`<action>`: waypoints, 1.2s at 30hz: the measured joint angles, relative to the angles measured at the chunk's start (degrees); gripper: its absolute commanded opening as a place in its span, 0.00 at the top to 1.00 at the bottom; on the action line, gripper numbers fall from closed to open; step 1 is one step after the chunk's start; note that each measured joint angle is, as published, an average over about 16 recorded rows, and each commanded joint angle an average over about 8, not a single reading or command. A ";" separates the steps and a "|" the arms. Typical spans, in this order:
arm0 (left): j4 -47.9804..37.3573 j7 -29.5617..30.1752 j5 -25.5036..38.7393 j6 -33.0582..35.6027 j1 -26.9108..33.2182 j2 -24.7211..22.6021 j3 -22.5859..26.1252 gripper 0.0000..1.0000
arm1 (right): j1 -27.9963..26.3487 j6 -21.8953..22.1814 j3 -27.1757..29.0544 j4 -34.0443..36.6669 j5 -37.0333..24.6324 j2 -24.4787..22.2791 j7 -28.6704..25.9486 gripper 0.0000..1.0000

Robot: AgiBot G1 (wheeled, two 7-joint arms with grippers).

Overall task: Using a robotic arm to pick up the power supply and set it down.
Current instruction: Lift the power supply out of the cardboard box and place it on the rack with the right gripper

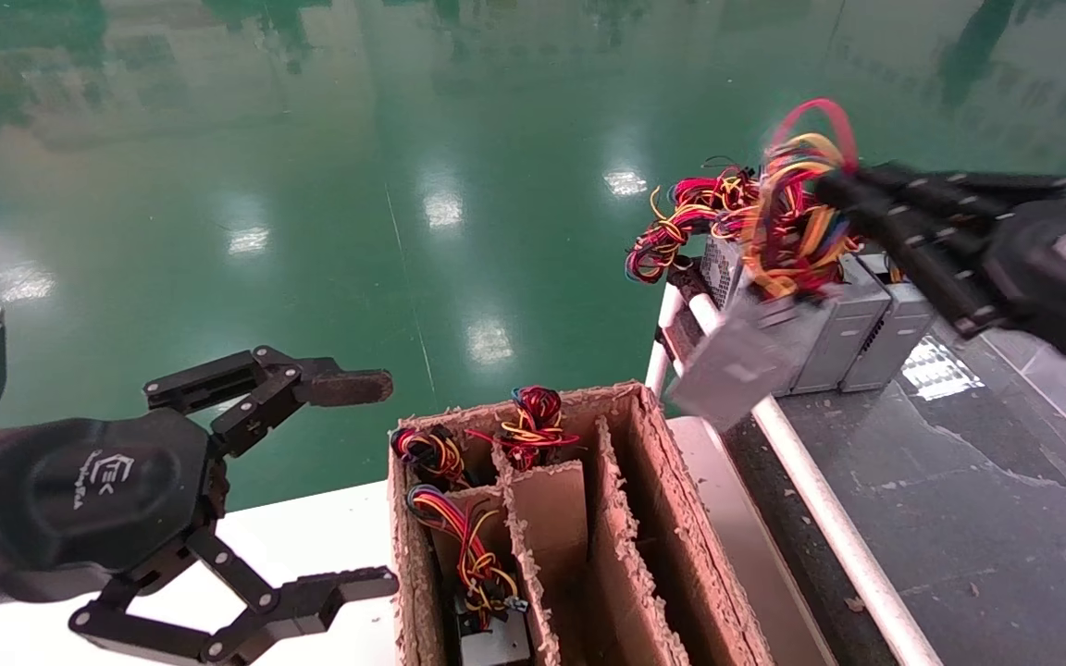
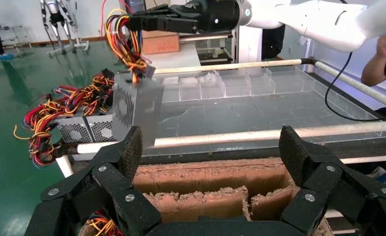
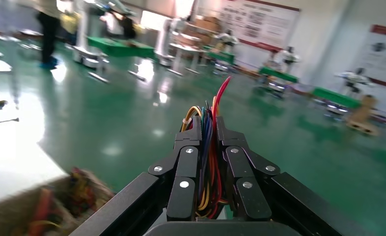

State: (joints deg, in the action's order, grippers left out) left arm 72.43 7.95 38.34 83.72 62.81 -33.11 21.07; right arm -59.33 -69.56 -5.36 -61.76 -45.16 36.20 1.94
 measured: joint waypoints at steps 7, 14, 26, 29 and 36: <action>0.00 0.00 0.00 0.00 0.00 0.00 0.00 0.00 | -1.27 -2.60 1.78 8.50 -0.19 -3.33 4.05 1.00; 0.00 0.00 0.00 0.00 0.00 0.00 0.01 0.00 | -2.47 -6.14 1.82 16.01 -1.62 -5.87 7.95 1.00; 0.00 -0.01 -0.01 -0.01 0.00 0.01 0.01 0.00 | -5.15 -10.49 -0.69 24.01 -6.18 -6.75 13.03 1.00; 0.00 -0.01 -0.01 -0.01 0.00 0.01 0.02 0.00 | -6.33 -11.03 -1.61 25.06 -7.42 -6.06 13.58 1.00; 0.00 -0.01 -0.01 -0.01 0.00 0.01 0.02 0.00 | -9.58 -11.15 -3.72 26.72 -10.07 -3.25 14.15 1.00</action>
State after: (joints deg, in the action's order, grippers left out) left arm 72.43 7.94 38.33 83.71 62.82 -33.10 21.09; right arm -68.91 -80.70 -9.09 -35.03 -55.23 32.95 16.09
